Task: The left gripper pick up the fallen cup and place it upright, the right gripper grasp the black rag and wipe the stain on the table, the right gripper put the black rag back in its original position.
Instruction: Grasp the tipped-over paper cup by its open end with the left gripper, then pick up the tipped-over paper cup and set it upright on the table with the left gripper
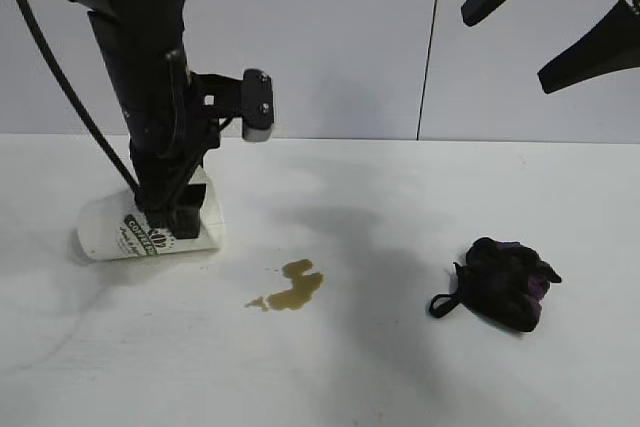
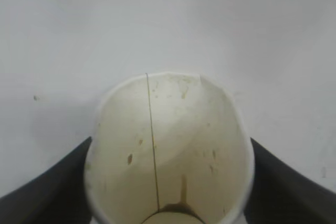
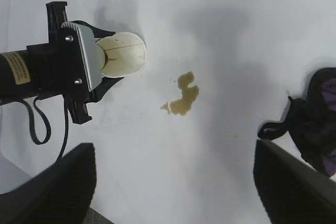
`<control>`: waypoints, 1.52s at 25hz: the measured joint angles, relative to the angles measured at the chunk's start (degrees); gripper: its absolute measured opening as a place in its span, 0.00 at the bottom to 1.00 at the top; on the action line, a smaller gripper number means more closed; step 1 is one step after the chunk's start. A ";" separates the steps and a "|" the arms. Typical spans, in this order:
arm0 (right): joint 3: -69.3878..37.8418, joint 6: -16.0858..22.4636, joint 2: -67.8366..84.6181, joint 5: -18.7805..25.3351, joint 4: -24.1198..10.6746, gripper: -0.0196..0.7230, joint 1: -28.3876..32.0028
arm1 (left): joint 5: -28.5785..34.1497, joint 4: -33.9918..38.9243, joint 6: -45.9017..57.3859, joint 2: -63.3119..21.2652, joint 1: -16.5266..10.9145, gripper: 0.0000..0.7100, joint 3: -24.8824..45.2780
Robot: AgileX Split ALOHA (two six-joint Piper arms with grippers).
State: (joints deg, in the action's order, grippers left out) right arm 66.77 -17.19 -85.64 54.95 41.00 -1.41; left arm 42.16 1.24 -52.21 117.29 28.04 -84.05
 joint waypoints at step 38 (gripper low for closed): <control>0.00 0.00 0.00 0.00 -0.05 0.79 0.00 | 21.78 -98.01 -94.07 -5.15 -36.64 0.69 33.52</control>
State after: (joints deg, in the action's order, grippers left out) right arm 66.77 -17.19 -85.64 54.95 40.95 -1.41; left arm 63.94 -96.76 -146.28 112.14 -8.60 -50.53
